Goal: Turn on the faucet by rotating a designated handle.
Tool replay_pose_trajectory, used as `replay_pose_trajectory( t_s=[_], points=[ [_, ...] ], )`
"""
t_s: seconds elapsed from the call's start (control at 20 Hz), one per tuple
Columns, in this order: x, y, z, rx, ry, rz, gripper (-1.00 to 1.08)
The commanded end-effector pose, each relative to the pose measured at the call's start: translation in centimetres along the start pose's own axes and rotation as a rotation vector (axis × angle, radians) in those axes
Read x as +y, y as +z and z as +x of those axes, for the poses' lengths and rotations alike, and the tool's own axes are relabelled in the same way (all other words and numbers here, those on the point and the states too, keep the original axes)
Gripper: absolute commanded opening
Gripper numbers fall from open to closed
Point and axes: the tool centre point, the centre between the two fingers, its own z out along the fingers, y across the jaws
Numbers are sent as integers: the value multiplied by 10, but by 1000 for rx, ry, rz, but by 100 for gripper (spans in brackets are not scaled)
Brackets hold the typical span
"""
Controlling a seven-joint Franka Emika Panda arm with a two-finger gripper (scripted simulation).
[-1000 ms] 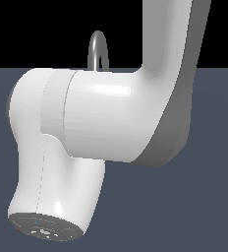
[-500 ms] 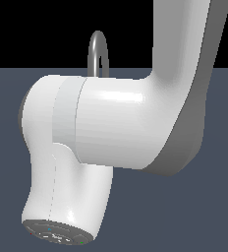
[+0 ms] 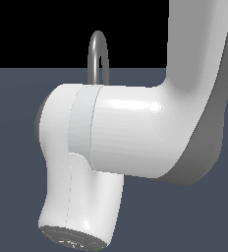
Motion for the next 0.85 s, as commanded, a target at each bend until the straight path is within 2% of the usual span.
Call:
replay_pose_trajectory(
  t_s=[0.0, 0.8],
  points=[
    [-6, 0, 9, 8, -8, -18, -100],
    [-26, 4, 42, 10, -30, -76, -100]
  ],
)
